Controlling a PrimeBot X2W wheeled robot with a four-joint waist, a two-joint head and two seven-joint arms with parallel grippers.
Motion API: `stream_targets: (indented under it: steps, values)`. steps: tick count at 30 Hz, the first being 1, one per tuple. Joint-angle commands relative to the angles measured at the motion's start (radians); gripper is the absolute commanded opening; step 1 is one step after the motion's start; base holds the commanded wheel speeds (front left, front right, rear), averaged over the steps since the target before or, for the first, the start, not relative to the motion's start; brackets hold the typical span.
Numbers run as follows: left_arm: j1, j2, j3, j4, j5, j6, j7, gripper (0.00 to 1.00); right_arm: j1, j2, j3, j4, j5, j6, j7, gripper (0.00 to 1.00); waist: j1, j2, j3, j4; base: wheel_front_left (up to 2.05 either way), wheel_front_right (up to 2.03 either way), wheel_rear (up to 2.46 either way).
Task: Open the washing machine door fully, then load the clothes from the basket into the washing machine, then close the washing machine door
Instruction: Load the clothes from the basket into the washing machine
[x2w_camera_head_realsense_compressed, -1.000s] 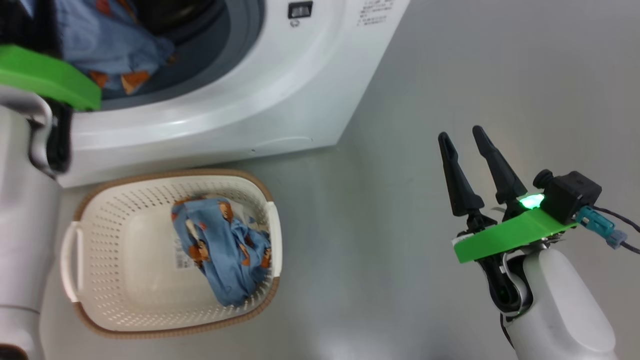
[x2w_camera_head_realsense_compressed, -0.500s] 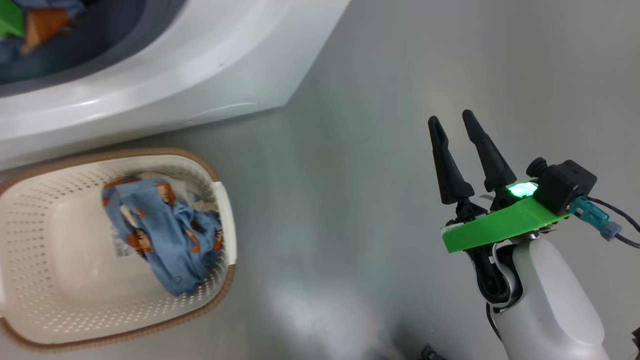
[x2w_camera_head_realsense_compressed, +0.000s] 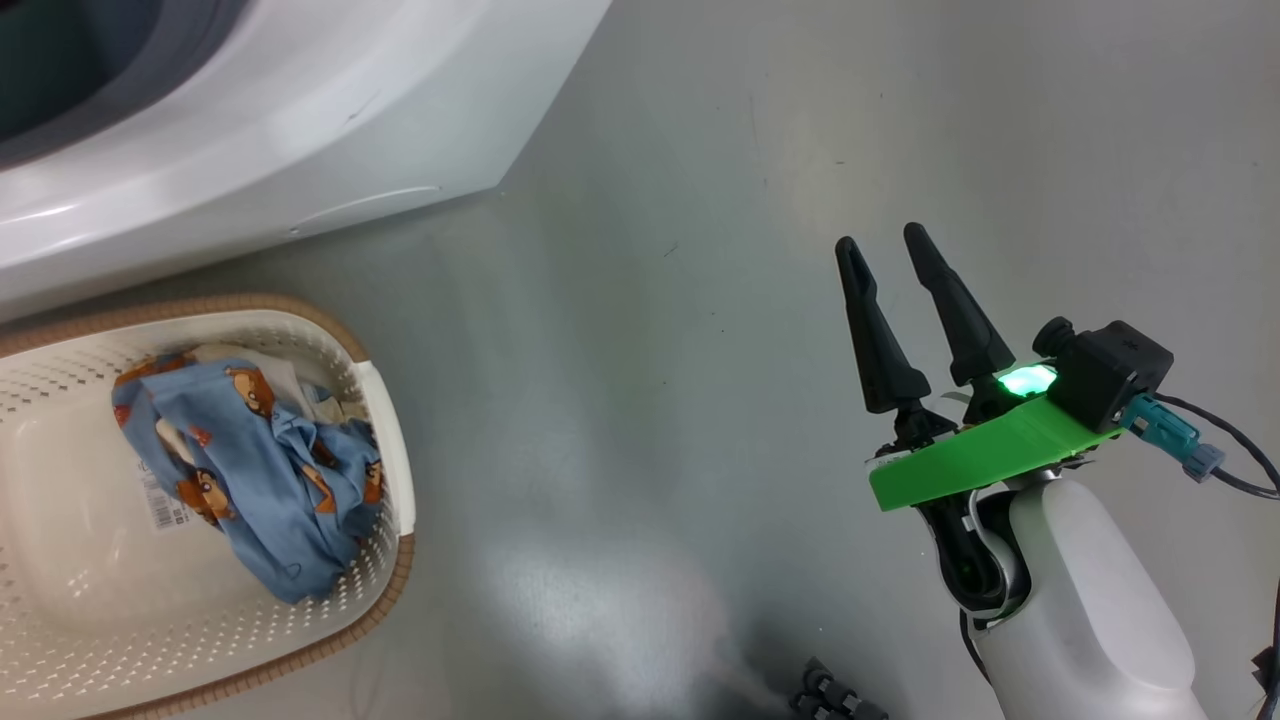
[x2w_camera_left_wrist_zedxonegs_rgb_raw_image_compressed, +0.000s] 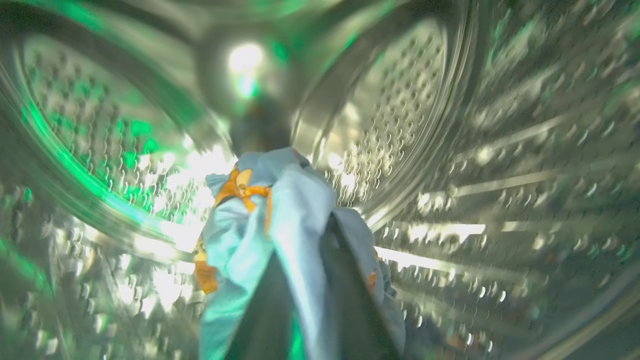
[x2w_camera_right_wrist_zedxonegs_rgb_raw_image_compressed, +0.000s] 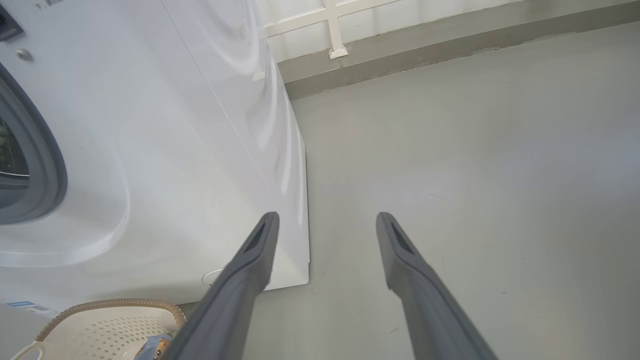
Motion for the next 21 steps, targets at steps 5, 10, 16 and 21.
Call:
stream_targets:
  steps: [5,10,16,21]
  values:
    - [0.008,0.017,-0.001,0.132,-0.001,0.007,-0.003,1.00,0.011,0.004,0.018,-0.013,0.005,0.003,-0.005,1.00,0.0000,0.0000,-0.008,0.009,0.00,0.00,0.00]
    - [-0.014,0.007,-0.008,0.195,-0.003,-0.013,-0.003,1.00,0.001,0.004,0.027,-0.011,0.009,0.003,-0.005,1.00,0.0000,0.0000,-0.019,0.025,0.00,0.00,0.00]
    - [0.023,-0.004,0.011,0.184,-0.015,-0.032,-0.004,1.00,-0.011,0.004,0.028,0.000,-0.004,0.003,-0.005,1.00,0.0000,0.0000,-0.064,0.047,0.00,0.00,0.00]
    - [0.096,-0.020,0.043,0.127,-0.031,-0.044,-0.004,1.00,-0.006,0.004,0.027,0.011,-0.010,0.003,-0.005,1.00,0.0000,0.0000,-0.110,0.064,0.00,0.00,0.00]
